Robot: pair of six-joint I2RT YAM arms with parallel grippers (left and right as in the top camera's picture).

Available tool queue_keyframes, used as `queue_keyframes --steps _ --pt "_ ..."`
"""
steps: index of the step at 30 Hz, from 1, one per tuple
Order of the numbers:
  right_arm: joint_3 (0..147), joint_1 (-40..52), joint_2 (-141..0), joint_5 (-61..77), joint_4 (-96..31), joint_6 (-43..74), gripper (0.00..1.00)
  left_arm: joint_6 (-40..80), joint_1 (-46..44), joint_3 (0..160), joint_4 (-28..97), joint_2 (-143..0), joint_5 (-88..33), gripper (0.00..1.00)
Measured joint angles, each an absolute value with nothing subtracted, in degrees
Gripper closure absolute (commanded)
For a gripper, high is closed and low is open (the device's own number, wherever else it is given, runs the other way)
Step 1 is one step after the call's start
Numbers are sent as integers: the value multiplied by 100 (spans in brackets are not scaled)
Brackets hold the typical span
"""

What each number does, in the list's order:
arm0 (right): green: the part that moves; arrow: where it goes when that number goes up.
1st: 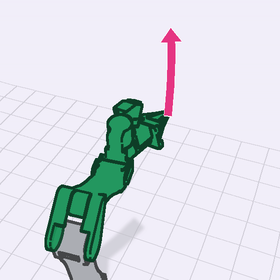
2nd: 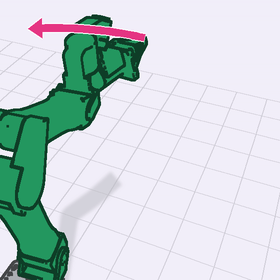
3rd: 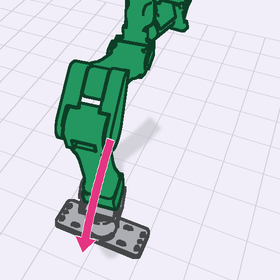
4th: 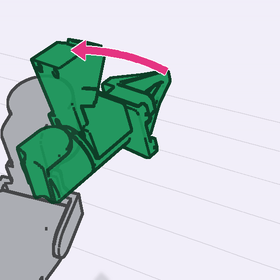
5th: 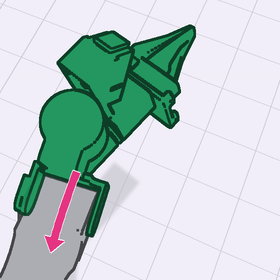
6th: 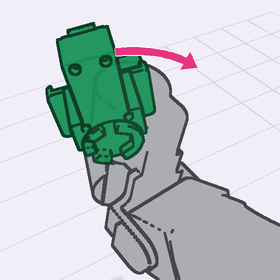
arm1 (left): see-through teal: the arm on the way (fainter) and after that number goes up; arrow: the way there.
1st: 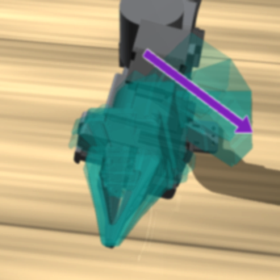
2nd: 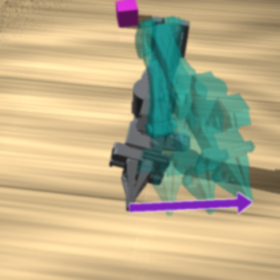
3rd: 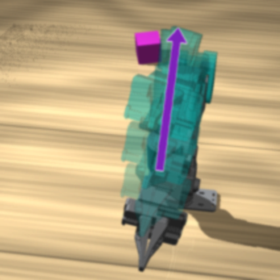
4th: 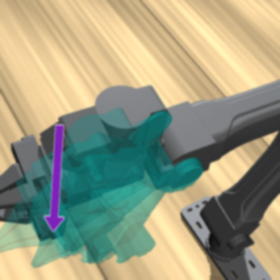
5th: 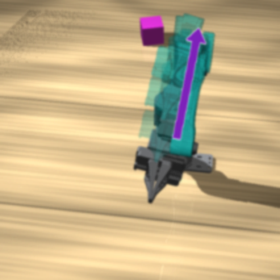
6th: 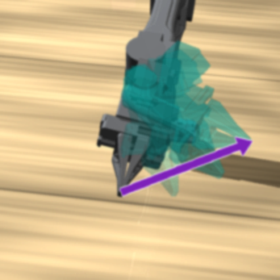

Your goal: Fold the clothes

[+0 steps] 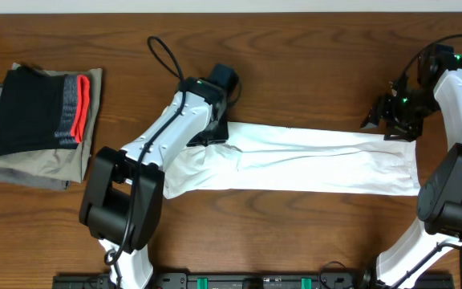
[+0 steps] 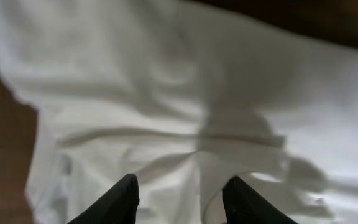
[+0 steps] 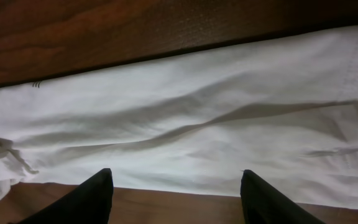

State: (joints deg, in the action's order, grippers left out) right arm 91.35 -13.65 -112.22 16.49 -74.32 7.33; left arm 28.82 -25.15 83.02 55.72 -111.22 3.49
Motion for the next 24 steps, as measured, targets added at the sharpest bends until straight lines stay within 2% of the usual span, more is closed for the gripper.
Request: queue_keyframes --steps 5,8,13,19,20,22,23,24 --pt "9135 -1365 -11222 1645 -7430 733 36 2705 -2176 8302 5717 -11122 349 53" --pt "9135 -1363 -11222 1647 -7426 733 36 2624 -1962 8302 5607 -11122 342 42" --pt "9135 -1358 -11222 1645 -7426 733 36 2585 -1640 8302 5231 -11122 336 41" --pt "9135 -1358 -11222 1645 -7439 716 37 2565 -1267 8302 5417 -11120 336 42" --pt "9135 -1358 -11222 1645 -7437 716 39 2565 -1219 8302 5443 -11109 336 43" --pt "9135 -1358 -11222 1645 -7432 711 41 2563 -1125 8302 5564 -11063 338 52" --pt "9135 -1358 -11222 1645 -7435 711 46 2554 -1096 8302 5625 -11019 336 57" --pt "9135 -1358 -11222 1645 -7432 705 55 2585 -1074 8302 5721 -10921 338 66"
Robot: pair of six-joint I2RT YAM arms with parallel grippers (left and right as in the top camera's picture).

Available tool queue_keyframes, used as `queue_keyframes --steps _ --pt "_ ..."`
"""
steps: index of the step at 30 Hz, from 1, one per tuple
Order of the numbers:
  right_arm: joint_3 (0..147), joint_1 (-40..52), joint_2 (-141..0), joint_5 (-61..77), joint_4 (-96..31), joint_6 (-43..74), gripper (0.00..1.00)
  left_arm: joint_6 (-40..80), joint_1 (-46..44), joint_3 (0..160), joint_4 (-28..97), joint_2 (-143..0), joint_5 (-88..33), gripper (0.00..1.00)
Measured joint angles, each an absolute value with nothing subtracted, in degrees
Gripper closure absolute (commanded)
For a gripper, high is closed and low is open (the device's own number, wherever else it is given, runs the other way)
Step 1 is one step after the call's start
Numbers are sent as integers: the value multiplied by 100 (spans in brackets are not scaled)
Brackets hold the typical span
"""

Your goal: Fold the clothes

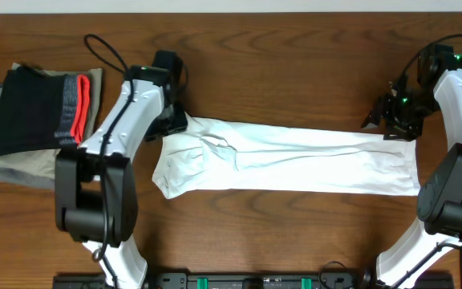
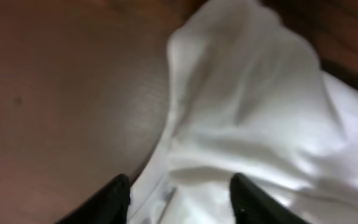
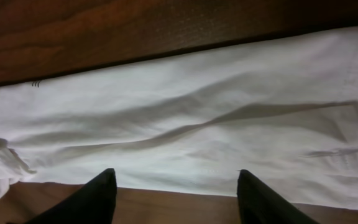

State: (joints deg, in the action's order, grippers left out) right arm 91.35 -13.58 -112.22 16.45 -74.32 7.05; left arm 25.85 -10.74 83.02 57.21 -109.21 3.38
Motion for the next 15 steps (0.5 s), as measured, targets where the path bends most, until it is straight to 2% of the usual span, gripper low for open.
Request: queue_keyframes --steps 2,3,4,6,10,15 --pt "9135 -1354 -11222 1645 -7428 652 83 2556 -1072 8300 5854 -10698 276 86" --pt "9135 -1345 -11222 1638 -7424 690 91 2530 -1090 8300 5887 -10530 185 94" --pt "9135 -1330 -11222 1645 -7411 672 94 2469 -1118 8300 5898 -10353 56 94" --pt "9135 -1278 -11222 1651 -7387 687 99 2281 -1201 8302 5918 -10027 -279 94" --pt "9133 -1120 -11222 1647 -7358 696 99 2049 -1551 8329 6099 -9631 -878 94" --pt "9043 -871 -11222 1555 -7078 720 99 1940 -2038 8230 6342 -9911 -1404 94"
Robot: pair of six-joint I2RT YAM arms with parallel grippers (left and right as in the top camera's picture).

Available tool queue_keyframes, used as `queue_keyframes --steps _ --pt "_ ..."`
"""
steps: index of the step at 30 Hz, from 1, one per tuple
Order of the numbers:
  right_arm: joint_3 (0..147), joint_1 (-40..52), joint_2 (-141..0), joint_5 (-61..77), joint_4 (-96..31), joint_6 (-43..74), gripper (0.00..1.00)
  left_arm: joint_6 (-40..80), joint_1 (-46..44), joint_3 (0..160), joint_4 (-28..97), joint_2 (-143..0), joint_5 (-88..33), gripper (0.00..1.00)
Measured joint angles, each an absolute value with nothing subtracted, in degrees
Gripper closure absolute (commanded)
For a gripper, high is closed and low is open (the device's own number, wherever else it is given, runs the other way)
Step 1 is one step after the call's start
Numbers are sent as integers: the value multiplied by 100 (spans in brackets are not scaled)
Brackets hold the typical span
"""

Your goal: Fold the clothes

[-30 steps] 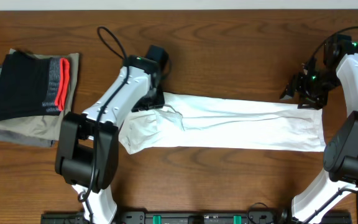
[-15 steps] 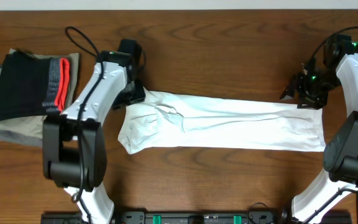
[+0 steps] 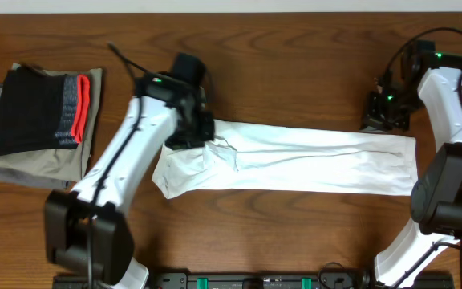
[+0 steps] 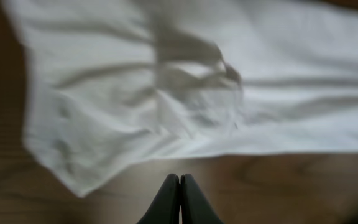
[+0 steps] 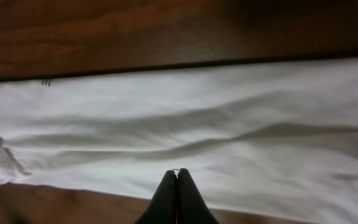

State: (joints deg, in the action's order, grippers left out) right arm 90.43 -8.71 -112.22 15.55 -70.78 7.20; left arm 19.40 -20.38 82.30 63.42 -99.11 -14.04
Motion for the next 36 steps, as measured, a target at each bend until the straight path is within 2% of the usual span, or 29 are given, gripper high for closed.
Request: queue_keyframes --steps 6,18,36 --pt "8777 -801 -11222 1509 -6917 722 99 1920 -2335 8073 6208 -10486 -1664 94" --pt "8366 -801 -11222 1470 -6685 775 99 1898 -2265 8071 5627 -11474 -1750 94" --pt "7116 -1048 -11222 1179 -5129 1026 99 1282 -987 8068 5507 -11922 -1896 94"
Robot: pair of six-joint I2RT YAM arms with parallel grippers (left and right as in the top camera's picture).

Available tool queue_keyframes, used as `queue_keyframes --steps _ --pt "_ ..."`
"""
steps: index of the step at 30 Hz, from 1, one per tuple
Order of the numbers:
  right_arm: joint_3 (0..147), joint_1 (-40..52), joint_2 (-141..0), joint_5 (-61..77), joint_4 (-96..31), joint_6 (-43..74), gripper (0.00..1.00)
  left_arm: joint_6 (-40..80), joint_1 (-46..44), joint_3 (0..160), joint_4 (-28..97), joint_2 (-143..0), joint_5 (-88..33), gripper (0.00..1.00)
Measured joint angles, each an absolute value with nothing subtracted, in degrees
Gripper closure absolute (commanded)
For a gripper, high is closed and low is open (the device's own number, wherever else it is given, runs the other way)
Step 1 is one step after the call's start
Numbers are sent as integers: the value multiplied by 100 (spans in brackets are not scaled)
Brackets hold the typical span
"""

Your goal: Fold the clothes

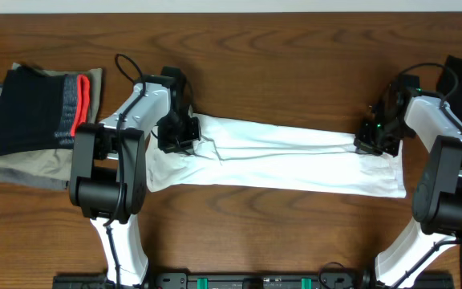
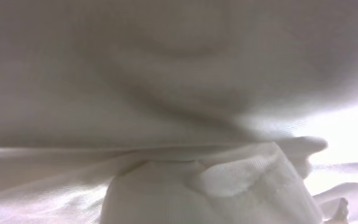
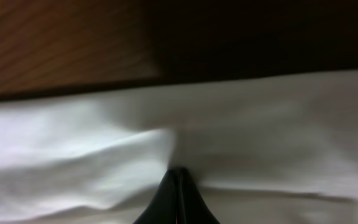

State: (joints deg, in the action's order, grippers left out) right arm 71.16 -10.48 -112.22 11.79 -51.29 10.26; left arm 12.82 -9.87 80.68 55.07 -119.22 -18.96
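Observation:
A long white garment (image 1: 295, 164) lies across the middle of the table. My left gripper (image 1: 176, 136) sits on its far left corner. The left wrist view is filled with white cloth (image 2: 179, 93), which bunches over the fingers and hides them. At the far right corner my right gripper (image 1: 371, 141) is down on the cloth. In the right wrist view this gripper (image 3: 179, 177) has its fingers shut, pinching the garment (image 3: 260, 124), and a crease runs out from the tips. Between the two grippers the far edge of the garment is folded toward the front.
A stack of folded clothes (image 1: 38, 112) lies at the left end of the wooden table (image 1: 295, 72), with a black piece with a red band on top of beige and grey ones. Both arm bases stand at the front edge.
Both shut grippers were above the garment's far edge. Now they are down in the cloth and the far edge is pulled toward the front. The garment's right end has shifted left.
My left gripper was open over the garment's left part, then open at its far left corner, while the right gripper hung open over the right end. Both were then shut at the far edge. Now they hold the cloth, with its far edge turned frontward.

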Motion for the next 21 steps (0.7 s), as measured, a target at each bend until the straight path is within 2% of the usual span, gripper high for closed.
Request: queue_keyframes --steps 21 --pt "7109 -1837 -11179 187 -4917 1485 99 1194 -722 8077 5664 -11922 -1900 93"
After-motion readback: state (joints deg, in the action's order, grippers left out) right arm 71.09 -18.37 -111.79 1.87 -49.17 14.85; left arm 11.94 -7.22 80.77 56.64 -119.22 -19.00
